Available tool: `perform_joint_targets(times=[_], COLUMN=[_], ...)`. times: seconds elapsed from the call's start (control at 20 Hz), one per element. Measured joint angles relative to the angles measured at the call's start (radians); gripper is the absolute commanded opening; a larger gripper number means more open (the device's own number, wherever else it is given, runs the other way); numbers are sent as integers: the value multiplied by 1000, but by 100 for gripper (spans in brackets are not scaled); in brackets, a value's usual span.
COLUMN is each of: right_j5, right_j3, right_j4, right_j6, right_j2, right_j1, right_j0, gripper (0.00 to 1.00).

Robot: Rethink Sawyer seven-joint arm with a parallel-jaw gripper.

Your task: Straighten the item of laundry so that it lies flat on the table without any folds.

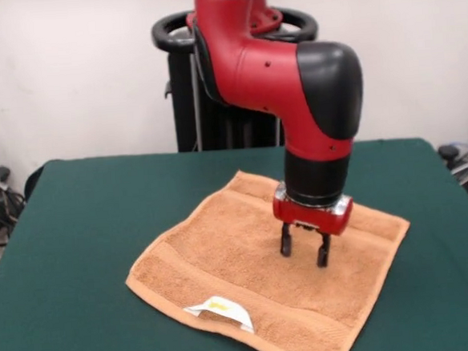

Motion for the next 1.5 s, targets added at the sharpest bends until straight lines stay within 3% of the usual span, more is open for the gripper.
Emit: perform_joint_targets(times=[0.35, 0.8, 0.95, 1.1, 1.2, 1.5], right_j5=[72, 465, 511, 490, 410, 305], right_j3=[0, -96, -125, -137, -148, -153], right_j4=[-171, -319, -344, -378, -434, -508], right_j6=[0, 0, -4, -21, -62, -150], right_j2=[-2, -2, 8, 41, 112, 202], right_j1=[-104, -320, -365, -404, -442, -469], right_j0=[-89, -241, -278, -326, -410, -531], gripper=[100, 100, 100, 100, 100, 100])
